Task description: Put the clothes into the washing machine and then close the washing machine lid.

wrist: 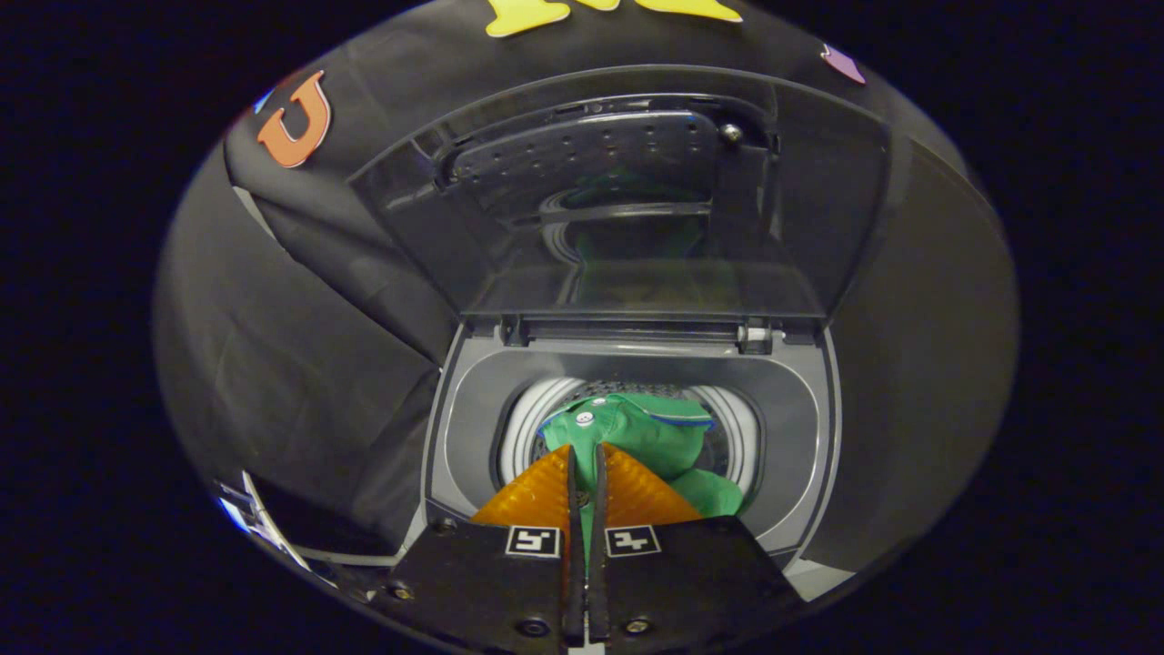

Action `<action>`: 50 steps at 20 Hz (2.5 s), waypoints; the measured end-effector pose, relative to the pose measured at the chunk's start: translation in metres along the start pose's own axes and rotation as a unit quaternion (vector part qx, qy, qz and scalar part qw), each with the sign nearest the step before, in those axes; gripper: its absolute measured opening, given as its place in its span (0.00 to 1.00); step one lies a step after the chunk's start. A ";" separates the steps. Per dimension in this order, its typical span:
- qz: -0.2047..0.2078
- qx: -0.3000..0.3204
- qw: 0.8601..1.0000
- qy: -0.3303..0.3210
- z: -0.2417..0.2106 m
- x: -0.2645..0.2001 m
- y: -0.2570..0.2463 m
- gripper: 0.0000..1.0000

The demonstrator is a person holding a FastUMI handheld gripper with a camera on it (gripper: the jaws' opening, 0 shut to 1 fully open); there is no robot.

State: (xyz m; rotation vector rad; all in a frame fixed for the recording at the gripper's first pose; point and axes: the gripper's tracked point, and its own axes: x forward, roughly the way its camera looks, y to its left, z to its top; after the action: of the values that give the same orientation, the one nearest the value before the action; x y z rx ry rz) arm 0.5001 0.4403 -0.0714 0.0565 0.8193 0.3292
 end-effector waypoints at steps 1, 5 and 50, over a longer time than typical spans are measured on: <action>-0.005 0.000 1.000 0.000 0.001 -0.001 0.000 0.05; -0.017 0.009 1.000 0.005 -0.001 0.000 -0.002 0.05; -0.057 -0.104 0.963 -0.241 0.167 -0.104 0.017 0.81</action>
State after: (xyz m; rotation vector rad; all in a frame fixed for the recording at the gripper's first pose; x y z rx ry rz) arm 0.5508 0.4373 0.1195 -0.1050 0.3011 0.2754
